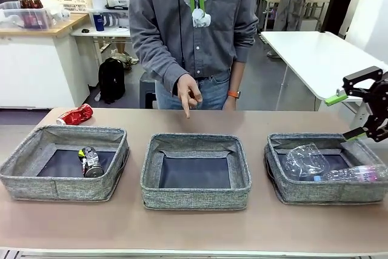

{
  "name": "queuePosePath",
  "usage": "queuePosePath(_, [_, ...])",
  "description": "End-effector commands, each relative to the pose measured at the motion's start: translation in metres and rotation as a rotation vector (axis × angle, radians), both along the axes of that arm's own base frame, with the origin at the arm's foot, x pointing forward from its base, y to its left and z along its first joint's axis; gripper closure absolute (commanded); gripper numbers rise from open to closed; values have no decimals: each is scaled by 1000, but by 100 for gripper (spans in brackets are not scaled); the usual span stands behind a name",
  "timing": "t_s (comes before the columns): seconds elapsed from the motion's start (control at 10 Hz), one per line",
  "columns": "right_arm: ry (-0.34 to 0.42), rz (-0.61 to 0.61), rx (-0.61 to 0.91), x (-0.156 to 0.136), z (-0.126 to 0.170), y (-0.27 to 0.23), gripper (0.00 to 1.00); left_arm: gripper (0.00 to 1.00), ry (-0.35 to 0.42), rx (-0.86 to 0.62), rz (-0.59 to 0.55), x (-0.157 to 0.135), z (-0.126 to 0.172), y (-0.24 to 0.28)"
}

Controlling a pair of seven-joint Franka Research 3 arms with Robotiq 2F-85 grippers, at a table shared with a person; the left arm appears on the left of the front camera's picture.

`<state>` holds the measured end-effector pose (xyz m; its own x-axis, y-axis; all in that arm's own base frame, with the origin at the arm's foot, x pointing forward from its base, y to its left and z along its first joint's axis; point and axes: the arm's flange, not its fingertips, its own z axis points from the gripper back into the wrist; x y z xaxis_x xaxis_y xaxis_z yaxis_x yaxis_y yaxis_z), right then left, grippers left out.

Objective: Sort the waste into the appropriate baskets.
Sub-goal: Place the picked waste into the Fabric basket indicated by the person.

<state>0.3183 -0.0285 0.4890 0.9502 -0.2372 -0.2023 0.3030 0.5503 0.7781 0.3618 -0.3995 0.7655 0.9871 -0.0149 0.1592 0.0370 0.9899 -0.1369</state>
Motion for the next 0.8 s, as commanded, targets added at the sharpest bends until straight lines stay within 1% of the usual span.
queuePosePath(0.0, [-6, 2, 3, 4, 2, 1, 0, 94, -4, 5, 0, -2, 3, 2])
queuePosePath(0.3, [-6, 2, 3, 4, 2, 1, 0, 94, 0, 0, 0, 0, 0, 0])
queuePosePath(0.4, [-6, 2, 3, 4, 2, 1, 0, 94, -45, 51, -25, -3, -23, 3])
queuePosePath(0.5, [-6, 2, 3, 4, 2, 1, 0, 94, -81, 49, -44, -10, -52, 11])
queuePosePath(0.6, [-6, 2, 3, 4, 2, 1, 0, 94, -122, 19, -64, -25, -87, 18])
queuePosePath(0.7, [-6, 2, 3, 4, 2, 1, 0, 94, -138, -6, -35, -33, -117, 19])
